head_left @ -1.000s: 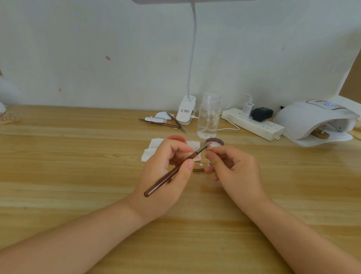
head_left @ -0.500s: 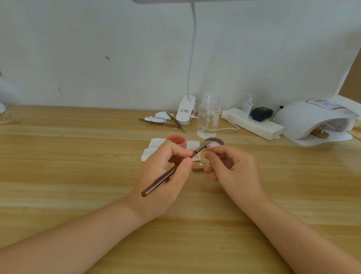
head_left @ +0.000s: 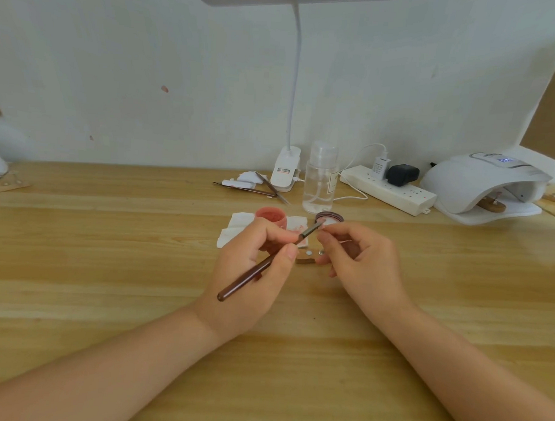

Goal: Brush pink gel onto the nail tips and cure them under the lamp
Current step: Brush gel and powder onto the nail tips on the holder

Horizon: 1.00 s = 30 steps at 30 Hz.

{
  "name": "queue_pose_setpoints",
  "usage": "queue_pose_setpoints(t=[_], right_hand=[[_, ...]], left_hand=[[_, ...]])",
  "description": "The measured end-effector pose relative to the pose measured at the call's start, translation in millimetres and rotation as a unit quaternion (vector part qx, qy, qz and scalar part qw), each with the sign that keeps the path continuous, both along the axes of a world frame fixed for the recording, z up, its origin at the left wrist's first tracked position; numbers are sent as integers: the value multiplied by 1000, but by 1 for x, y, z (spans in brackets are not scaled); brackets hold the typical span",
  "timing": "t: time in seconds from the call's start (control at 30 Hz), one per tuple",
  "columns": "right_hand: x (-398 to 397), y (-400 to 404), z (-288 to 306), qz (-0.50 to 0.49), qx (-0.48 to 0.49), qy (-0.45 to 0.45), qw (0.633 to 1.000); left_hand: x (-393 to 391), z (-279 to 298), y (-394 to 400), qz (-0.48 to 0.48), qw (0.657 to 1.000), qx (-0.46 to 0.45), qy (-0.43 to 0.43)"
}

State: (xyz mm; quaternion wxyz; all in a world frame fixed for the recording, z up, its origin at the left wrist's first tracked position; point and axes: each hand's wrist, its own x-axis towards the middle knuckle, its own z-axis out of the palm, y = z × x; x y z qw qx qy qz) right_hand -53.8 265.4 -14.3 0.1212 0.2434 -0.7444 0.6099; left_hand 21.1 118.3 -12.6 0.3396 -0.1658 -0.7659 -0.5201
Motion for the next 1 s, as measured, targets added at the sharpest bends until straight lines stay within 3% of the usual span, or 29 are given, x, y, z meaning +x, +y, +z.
queue_pose_setpoints(t=[0.2,0.37,0.63,0.83,1.0], right_hand=[[-1,1,0,-6,1,-5,1000],[0,1,2,-8,11,14,1000],[0,2,3,-10,14,16,1000],[0,1,3,-13,17,20,1000],[0,1,4,-6,18,23,1000]], left_hand=[[1,0,-4,9,1000,-6,21],[-1,-1,-2,-11,999,49,-21],[3,1,-2,4,1000,-2,2],[1,2,-1,1,999,41,-24],[1,1,-2,2,1000,14,-20]])
